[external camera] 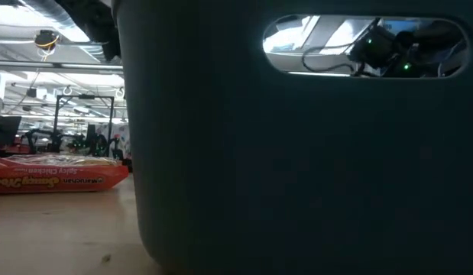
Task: Sort Maruchan noodles
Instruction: Put the yellow noodle pack into the yellow bin
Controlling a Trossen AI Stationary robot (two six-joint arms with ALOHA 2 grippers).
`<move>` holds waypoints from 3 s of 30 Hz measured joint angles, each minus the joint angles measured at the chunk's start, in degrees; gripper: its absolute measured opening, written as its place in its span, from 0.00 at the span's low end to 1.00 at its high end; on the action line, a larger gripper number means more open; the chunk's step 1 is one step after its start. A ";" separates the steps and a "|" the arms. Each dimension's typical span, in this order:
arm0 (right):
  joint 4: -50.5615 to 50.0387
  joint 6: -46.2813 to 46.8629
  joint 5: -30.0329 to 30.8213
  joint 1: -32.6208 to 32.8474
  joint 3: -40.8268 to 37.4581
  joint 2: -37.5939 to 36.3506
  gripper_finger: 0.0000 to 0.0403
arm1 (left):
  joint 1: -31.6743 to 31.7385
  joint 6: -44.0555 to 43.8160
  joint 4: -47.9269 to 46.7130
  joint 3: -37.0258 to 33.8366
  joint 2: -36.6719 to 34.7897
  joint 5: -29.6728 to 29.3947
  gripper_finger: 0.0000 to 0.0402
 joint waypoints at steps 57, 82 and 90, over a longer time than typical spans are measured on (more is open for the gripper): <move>-22.54 4.05 -2.92 -2.95 8.72 5.83 0.55 | -8.56 5.14 8.05 -3.70 0.71 -5.08 0.49; -9.76 -14.80 -25.11 -13.59 8.72 16.63 0.30 | -15.77 4.55 14.86 -5.55 0.72 -5.14 0.49; -4.48 -19.37 -25.09 -13.59 8.72 16.50 0.03 | -17.31 4.91 15.28 -5.55 0.72 -7.47 0.49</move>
